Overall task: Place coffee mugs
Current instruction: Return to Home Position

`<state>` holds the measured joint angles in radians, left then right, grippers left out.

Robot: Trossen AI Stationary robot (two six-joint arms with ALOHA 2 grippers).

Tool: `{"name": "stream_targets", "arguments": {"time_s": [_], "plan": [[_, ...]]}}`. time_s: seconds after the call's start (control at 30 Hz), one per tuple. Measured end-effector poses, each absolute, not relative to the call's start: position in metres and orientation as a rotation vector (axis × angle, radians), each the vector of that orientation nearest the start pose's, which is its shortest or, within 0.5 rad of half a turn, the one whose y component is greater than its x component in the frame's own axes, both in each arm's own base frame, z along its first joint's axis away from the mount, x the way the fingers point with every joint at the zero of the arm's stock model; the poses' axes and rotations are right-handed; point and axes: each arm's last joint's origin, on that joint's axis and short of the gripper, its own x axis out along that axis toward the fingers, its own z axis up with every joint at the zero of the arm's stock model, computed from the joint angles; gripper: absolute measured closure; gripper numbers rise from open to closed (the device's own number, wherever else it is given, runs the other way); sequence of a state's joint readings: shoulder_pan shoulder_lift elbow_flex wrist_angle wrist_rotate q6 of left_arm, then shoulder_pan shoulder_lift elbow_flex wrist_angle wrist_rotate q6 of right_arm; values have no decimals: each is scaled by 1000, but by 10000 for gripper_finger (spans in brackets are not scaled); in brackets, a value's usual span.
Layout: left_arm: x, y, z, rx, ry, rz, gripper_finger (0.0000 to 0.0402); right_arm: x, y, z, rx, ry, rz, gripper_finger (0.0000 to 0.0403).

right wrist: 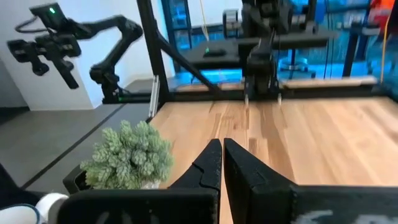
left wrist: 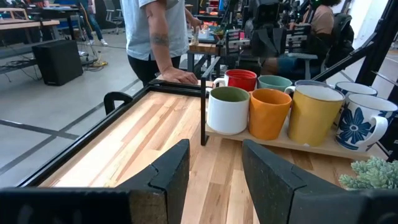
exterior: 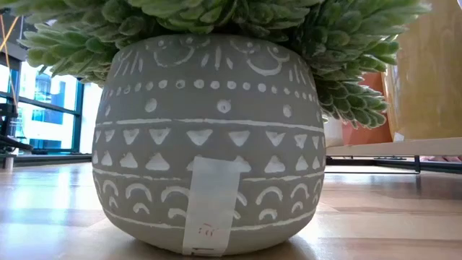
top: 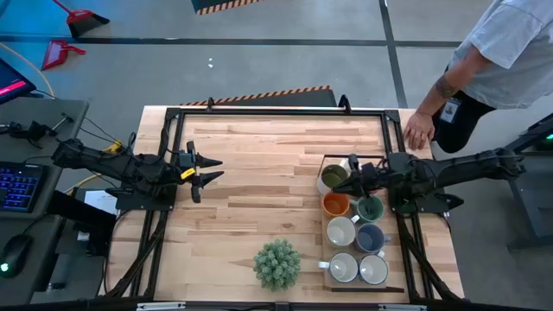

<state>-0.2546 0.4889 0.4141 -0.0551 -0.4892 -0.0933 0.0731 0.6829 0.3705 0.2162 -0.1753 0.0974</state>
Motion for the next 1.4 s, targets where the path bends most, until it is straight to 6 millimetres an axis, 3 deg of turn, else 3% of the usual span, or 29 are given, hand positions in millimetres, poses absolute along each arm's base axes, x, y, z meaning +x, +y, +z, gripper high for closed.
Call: {"name": "stream_targets", "arguments": {"time_s": [0.17,0.37,0.6,1.4], "plan": [[128,-19,257,-45,111,240,266,143,15,241,67,34,245,403],[128,-19,257,-45,110,240,266,126,16,218,95,24,256,403],[128,-19,257,-45,110,240,266,115,18,204,42,-7,281,403],[128,-19,257,-45,111,239,266,97,13,169,26,-23,172,403]]}}
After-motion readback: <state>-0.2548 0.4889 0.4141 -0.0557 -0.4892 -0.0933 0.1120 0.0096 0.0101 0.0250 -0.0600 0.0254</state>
